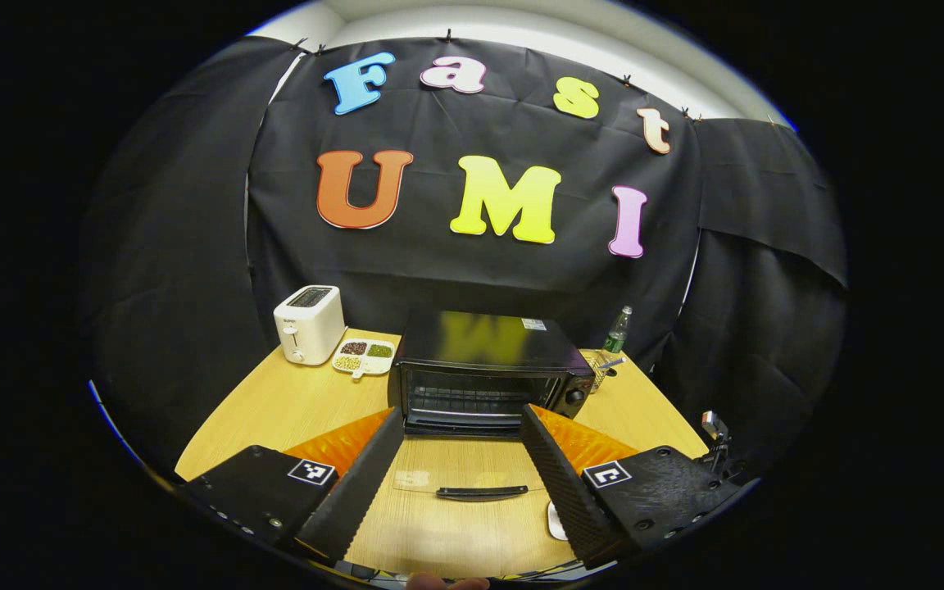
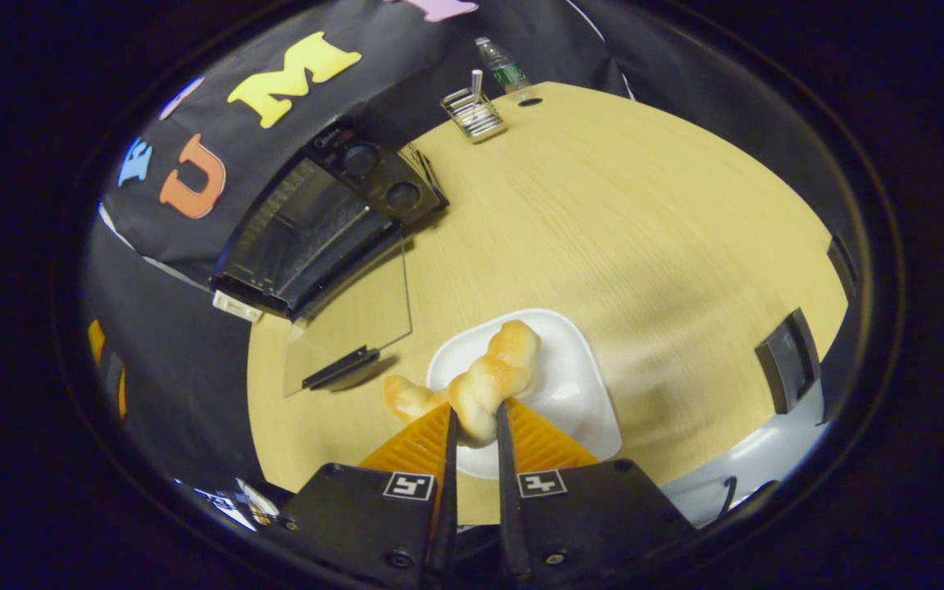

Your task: Open the electric oven with the left hand, put the food in, and close the electric oven.

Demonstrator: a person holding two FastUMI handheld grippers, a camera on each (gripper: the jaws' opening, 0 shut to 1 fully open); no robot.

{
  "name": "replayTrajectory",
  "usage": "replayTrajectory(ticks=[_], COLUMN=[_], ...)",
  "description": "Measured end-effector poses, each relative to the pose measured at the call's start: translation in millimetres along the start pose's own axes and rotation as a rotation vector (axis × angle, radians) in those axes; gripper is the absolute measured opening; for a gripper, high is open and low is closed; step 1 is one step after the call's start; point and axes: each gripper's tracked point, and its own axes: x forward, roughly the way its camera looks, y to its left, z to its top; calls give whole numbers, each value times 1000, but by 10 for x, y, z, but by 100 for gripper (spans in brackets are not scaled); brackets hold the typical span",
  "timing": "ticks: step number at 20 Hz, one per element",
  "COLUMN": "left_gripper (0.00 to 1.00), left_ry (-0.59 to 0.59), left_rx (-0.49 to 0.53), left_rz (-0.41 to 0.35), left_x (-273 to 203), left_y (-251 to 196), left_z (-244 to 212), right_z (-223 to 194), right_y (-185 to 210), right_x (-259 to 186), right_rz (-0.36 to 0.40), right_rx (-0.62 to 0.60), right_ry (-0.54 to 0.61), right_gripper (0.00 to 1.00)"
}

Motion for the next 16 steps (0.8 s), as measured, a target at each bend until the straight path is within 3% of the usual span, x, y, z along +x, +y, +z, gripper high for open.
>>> replayTrajectory(ticks=[8,16], left_gripper=[94,94], left_ry=[-28,-6], left_rx=[1,-11], left_rz=[22,117], left_x=[-203,-472], left_y=[400,846], left_z=[40,21], right_z=[451,1042], right_y=[846,1682], right_x=[-83,592], right_rz=[120,198], right_rx=[55,18], right_ry=[-131,-220], right_gripper=[23,26])
